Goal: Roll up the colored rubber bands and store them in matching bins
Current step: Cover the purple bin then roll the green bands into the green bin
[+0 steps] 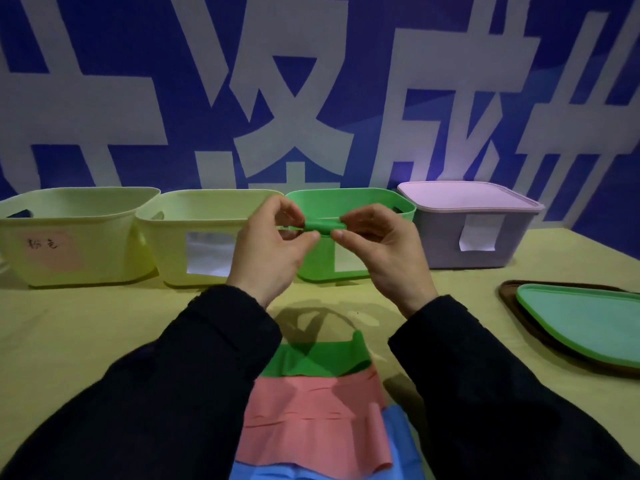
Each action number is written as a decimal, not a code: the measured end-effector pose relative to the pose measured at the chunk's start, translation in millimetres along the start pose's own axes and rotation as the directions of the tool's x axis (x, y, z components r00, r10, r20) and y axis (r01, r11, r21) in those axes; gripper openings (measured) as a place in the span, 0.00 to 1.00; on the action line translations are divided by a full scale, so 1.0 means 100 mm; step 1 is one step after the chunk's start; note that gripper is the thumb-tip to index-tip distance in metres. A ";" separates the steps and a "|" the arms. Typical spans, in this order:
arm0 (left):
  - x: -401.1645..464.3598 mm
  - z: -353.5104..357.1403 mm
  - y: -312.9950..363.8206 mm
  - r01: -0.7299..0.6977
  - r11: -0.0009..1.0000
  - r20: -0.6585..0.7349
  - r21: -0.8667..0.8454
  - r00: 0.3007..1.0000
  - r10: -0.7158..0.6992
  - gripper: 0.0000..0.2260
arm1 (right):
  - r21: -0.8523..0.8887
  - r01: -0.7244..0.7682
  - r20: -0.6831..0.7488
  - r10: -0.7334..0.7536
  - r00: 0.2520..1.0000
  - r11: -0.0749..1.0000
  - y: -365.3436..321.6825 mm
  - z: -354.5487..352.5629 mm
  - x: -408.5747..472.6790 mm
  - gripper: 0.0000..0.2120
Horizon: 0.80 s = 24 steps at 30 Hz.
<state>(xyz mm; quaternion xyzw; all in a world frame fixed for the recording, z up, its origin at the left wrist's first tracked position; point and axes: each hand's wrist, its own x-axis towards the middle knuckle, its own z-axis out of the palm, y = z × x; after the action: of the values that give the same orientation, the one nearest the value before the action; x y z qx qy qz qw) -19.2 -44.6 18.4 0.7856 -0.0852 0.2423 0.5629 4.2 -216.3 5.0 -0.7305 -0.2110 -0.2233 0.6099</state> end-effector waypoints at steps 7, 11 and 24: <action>0.59 0.30 -0.12 -0.078 0.934 -0.061 0.348 0.993 0.106 0.07 | -0.449 0.077 -0.056 -0.114 0.992 0.890 0.24 -0.04 0.62 0.09; 0.79 0.42 -0.20 -0.101 0.868 0.005 0.486 0.994 0.112 0.05 | -0.601 0.063 -0.013 -0.089 0.996 0.797 0.46 -0.05 0.81 0.10; 0.07 -0.05 -0.22 -0.012 0.948 0.003 0.317 1.000 0.011 0.04 | -0.425 0.143 0.230 -0.047 0.972 0.894 0.12 0.34 -0.10 0.04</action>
<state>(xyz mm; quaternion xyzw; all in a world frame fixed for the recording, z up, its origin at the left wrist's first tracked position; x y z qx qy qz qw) -5.5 -31.3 4.8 0.8654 -0.0502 0.2555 0.4280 5.4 -185.3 -16.1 -0.8574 -0.2553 -0.2148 0.3918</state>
